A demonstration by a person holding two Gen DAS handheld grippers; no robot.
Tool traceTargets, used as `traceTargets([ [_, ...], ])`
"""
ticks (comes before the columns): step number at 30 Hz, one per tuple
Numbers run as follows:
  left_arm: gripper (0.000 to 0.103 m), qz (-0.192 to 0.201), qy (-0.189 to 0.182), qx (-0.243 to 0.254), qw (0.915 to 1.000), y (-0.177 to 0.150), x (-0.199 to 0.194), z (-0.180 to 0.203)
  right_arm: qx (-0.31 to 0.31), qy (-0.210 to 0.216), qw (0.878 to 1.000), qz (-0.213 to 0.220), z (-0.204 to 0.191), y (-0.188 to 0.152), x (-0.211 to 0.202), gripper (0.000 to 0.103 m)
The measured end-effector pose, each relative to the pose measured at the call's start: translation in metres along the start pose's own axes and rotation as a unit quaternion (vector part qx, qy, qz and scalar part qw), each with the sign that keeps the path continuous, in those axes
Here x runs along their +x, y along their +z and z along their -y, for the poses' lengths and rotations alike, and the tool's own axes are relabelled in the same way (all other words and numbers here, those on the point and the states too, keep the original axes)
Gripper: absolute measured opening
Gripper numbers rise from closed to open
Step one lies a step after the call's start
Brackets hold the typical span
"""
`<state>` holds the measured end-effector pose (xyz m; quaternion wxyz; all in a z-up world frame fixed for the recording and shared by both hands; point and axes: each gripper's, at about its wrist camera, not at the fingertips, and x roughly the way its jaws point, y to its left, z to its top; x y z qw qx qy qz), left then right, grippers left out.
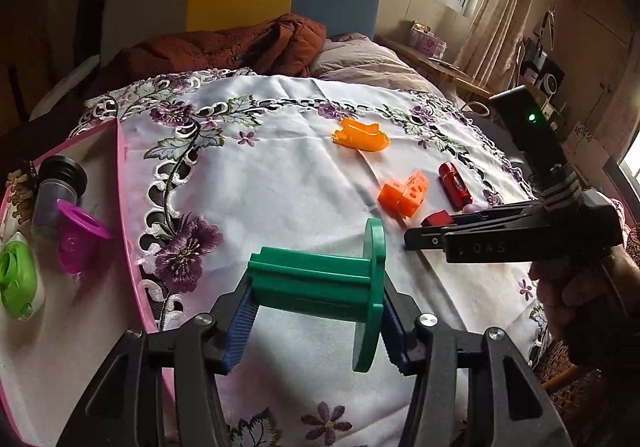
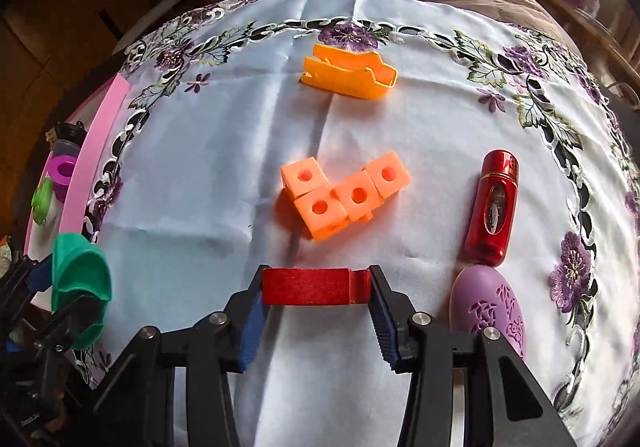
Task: Organize rigid objects
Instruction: 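Lift the teal spool with the left gripper while the right gripper grasps the red bar, then carry the teal spool into the tray and open the left gripper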
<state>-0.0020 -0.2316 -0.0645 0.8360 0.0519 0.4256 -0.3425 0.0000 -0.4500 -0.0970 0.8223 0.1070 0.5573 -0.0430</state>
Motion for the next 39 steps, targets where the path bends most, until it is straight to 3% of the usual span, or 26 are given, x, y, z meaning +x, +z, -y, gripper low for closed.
traceTargets([
  [15, 0.056, 0.053, 0.068, -0.02, 0.9961, 0.011, -0.056, -0.019, -0.028, -0.03, 0.999, 0.012, -0.006, 0.0, 0.002, 0.047],
  [26, 0.056, 0.057, 0.115, -0.053, 0.9903, 0.001, -0.075, -0.053, -0.038, -0.038, 0.998, 0.016, -0.009, -0.001, 0.004, 0.047],
  [39, 0.056, 0.05, 0.185, -0.104, 0.976, -0.022, -0.099, -0.111, -0.048, -0.046, 0.998, 0.017, -0.011, -0.001, 0.005, 0.047],
])
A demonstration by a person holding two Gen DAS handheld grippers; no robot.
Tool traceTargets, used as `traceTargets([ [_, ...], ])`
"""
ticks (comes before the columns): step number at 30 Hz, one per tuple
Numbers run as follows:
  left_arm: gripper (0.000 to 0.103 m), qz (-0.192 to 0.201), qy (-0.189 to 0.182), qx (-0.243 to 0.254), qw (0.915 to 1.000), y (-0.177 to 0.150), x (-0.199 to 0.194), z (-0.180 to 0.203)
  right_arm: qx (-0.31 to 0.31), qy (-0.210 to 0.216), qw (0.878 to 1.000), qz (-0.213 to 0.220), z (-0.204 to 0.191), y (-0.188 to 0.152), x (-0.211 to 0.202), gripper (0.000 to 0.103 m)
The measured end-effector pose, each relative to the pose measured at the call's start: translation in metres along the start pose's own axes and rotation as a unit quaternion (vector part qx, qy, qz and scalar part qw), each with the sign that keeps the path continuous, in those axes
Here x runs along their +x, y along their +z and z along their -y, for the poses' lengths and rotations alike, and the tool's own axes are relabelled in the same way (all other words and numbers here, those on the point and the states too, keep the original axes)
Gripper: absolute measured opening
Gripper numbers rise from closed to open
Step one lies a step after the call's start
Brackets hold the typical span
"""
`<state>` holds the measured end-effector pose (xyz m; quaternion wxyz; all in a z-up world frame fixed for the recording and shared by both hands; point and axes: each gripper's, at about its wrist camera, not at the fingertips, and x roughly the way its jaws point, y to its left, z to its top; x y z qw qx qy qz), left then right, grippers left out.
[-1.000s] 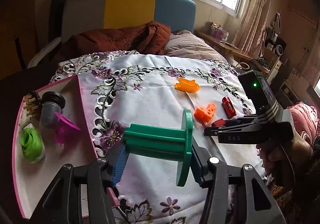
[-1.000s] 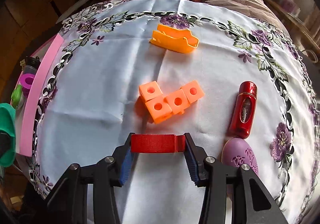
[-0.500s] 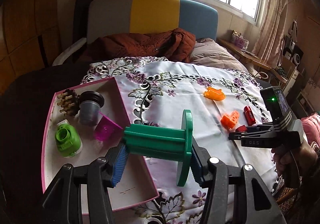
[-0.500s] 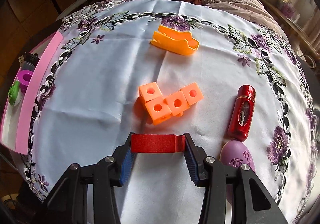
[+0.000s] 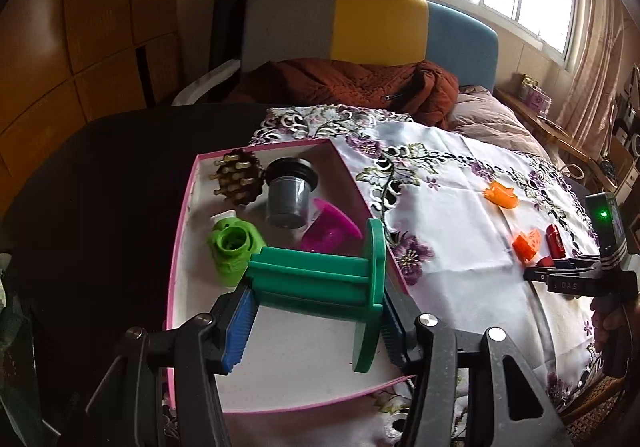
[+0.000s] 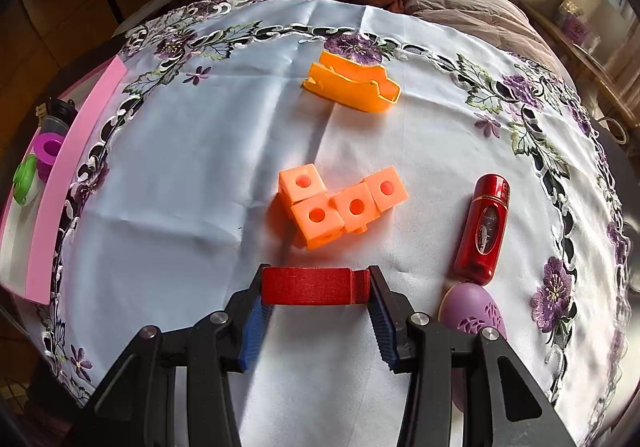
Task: Organize rigid objects
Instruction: 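Carry the teal spool into the tray and open the left gripper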
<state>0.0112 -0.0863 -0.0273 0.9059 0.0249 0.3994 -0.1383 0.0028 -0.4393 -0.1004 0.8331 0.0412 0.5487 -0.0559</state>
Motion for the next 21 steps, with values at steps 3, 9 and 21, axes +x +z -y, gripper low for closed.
traceTargets([
  [3, 0.056, -0.007, 0.011, -0.01, 0.9999, -0.004, 0.003, -0.011, -0.002, -0.001, 1.0, 0.001, -0.001, 0.0, -0.001, 0.047],
  [9, 0.056, -0.022, 0.024, -0.029, 0.999, -0.01, 0.009, -0.03, -0.005, -0.003, 1.0, 0.001, -0.001, 0.0, -0.001, 0.047],
  [21, 0.056, -0.066, 0.038, -0.061, 0.9952, -0.029, 0.026, -0.061, -0.006, -0.003, 1.0, 0.001, -0.001, 0.0, -0.001, 0.047],
])
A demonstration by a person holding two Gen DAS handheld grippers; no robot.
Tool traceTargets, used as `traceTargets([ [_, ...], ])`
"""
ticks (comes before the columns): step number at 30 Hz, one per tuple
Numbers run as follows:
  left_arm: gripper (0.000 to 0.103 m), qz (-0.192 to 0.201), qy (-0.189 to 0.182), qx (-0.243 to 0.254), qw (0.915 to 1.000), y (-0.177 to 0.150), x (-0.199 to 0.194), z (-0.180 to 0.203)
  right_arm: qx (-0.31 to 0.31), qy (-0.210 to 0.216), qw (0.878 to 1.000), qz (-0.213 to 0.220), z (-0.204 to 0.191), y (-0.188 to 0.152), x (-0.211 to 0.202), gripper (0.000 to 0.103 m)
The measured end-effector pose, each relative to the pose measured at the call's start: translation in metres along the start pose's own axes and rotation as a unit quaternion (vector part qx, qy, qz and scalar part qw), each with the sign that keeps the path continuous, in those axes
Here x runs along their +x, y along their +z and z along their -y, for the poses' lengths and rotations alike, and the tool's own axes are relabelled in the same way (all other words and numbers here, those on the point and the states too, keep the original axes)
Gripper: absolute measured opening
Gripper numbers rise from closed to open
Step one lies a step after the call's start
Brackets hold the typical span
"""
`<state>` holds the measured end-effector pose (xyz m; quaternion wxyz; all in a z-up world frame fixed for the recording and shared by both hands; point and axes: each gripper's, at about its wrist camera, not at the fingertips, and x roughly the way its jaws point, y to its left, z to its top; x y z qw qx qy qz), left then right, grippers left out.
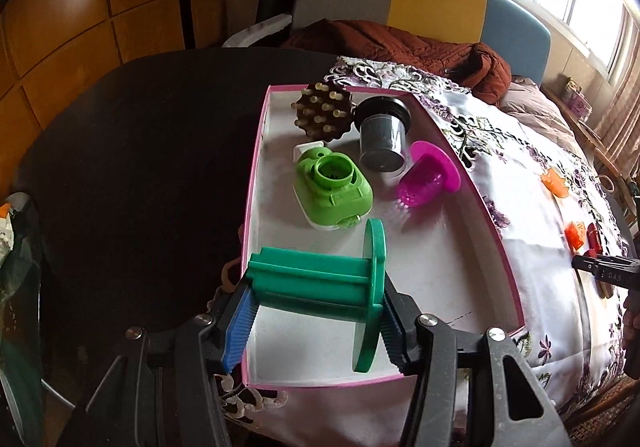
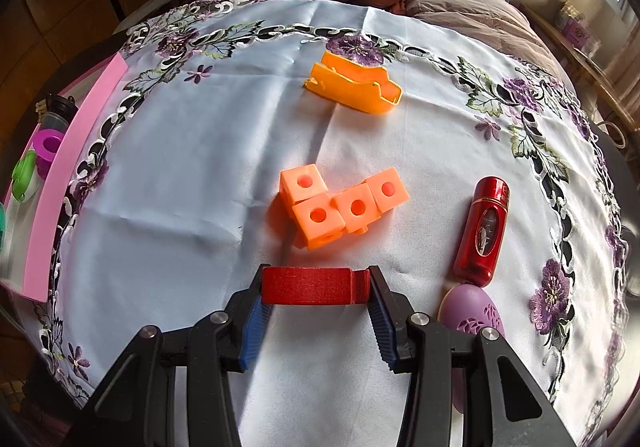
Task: Organize rigid objects
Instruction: 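Carry the teal spool into the tray and open the left gripper, then carry the red bar into the tray and open the right gripper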
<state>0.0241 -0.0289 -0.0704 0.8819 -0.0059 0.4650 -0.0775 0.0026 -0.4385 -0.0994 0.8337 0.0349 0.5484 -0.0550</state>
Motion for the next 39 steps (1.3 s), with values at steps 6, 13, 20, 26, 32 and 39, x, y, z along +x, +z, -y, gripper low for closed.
traceTargets([
  [6, 0.056, -0.007, 0.013, 0.005, 0.9999, 0.014, 0.029, 0.002, -0.001, -0.001, 1.0, 0.0, 0.0, 0.0, 0.0, 0.047],
  [13, 0.055, -0.012, 0.018, 0.005, 0.9997, 0.037, 0.054, 0.005, -0.001, -0.001, 1.0, 0.0, 0.0, 0.0, 0.0, 0.047],
  [20, 0.072, -0.004, 0.0, -0.013, 0.9999, 0.03, 0.039, 0.001, -0.003, -0.003, 1.0, 0.0, -0.001, 0.0, 0.0, 0.047],
  [26, 0.075, 0.013, 0.006, -0.015, 0.9998, 0.024, 0.019, -0.001, -0.004, -0.004, 1.0, 0.001, -0.001, 0.0, -0.001, 0.047],
  [32, 0.076, 0.038, 0.016, -0.011, 0.9991, 0.021, -0.006, -0.002, -0.002, -0.002, 1.0, 0.002, -0.001, 0.0, -0.003, 0.046],
  [39, 0.076, 0.046, 0.013, -0.019, 0.9987, 0.021, -0.02, -0.008, 0.01, 0.01, 1.0, 0.024, -0.004, -0.001, -0.02, 0.046],
])
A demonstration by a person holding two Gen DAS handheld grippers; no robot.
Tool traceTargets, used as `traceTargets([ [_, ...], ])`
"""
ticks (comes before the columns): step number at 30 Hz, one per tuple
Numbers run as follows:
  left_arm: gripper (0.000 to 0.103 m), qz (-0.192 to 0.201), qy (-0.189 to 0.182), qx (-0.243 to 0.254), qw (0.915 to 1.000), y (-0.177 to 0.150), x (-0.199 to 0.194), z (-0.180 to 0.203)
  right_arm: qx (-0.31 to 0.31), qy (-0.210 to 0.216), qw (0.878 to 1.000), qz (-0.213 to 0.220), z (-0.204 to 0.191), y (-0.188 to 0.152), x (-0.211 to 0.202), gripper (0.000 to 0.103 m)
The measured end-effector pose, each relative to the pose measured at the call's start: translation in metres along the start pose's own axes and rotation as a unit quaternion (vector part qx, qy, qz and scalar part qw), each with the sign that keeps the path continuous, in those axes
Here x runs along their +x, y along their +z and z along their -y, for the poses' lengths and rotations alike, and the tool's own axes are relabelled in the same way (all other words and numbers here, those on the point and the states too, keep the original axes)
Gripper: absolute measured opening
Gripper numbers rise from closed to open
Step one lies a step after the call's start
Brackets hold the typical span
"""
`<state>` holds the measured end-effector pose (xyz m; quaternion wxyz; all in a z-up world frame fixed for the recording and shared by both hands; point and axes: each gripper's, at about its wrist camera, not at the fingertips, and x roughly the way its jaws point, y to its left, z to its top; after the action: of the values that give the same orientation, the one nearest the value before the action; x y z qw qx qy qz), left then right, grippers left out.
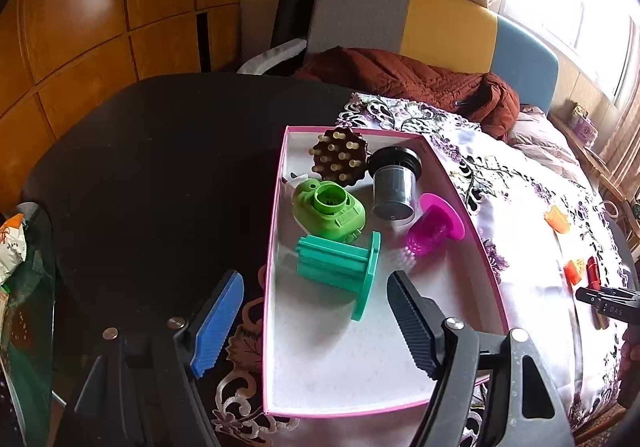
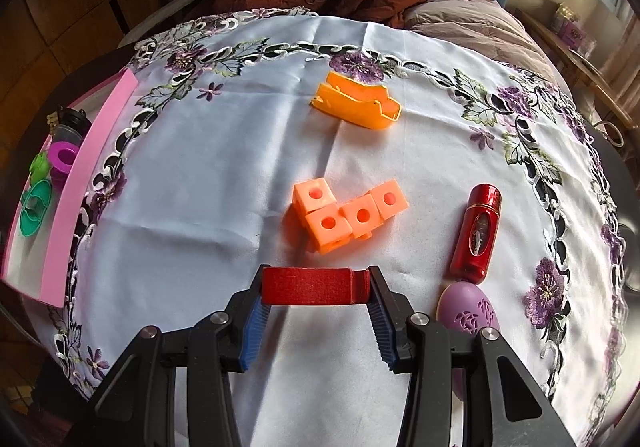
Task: Organize rigid objects
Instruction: 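Carry the red bar into the tray and open the right gripper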
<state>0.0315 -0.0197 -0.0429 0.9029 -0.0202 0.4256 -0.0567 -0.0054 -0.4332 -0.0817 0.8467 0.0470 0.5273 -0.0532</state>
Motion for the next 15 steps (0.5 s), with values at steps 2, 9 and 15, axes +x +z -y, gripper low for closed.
traceTargets([
  [2, 0.076, 0.0, 0.0, -0.001, 1.0, -0.001, -0.001, -0.001, -0.001, 0.005, 1.0, 0.011, -0.005, 0.0, -0.008, 0.046],
  [9, 0.076, -0.004, -0.003, -0.009, 0.9999, -0.005, -0.002, -0.006, -0.037, 0.06, 0.996, 0.062, -0.058, 0.012, -0.039, 0.046],
  [15, 0.076, -0.007, 0.0, -0.025, 0.9997, -0.007, -0.002, -0.017, -0.119, 0.133, 0.98, 0.082, -0.148, 0.026, -0.05, 0.046],
])
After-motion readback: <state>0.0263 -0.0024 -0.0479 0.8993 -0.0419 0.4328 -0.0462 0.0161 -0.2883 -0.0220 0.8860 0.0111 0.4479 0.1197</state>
